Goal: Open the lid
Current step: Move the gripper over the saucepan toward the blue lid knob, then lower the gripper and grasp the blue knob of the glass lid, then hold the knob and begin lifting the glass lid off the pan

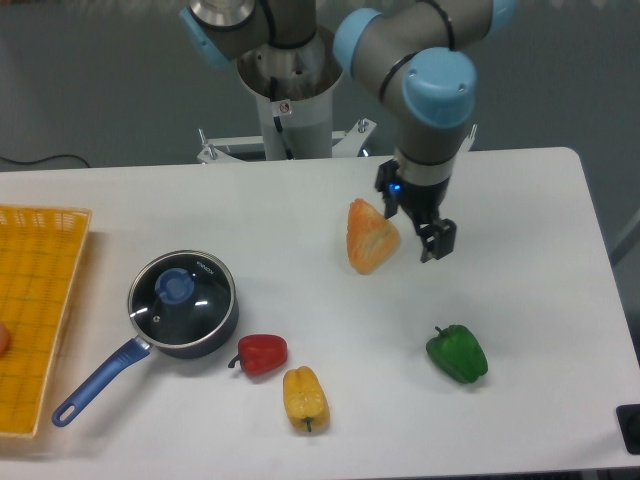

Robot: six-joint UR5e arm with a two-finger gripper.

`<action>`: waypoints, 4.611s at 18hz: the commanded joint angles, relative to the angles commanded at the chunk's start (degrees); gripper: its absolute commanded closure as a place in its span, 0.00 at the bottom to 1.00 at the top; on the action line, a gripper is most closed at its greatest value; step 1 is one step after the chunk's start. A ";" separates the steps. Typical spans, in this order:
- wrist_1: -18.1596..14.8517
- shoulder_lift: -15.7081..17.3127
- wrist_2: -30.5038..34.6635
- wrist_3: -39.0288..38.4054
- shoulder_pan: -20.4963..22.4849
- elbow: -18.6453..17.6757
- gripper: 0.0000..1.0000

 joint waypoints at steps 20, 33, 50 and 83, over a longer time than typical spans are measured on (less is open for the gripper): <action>0.61 -5.45 2.47 -29.45 -24.88 4.13 0.00; 3.16 -7.83 2.73 -37.02 -31.04 4.04 0.00; 3.51 -8.79 3.52 -37.19 -31.83 3.52 0.00; 3.25 -9.94 4.93 -37.02 -31.48 3.87 0.26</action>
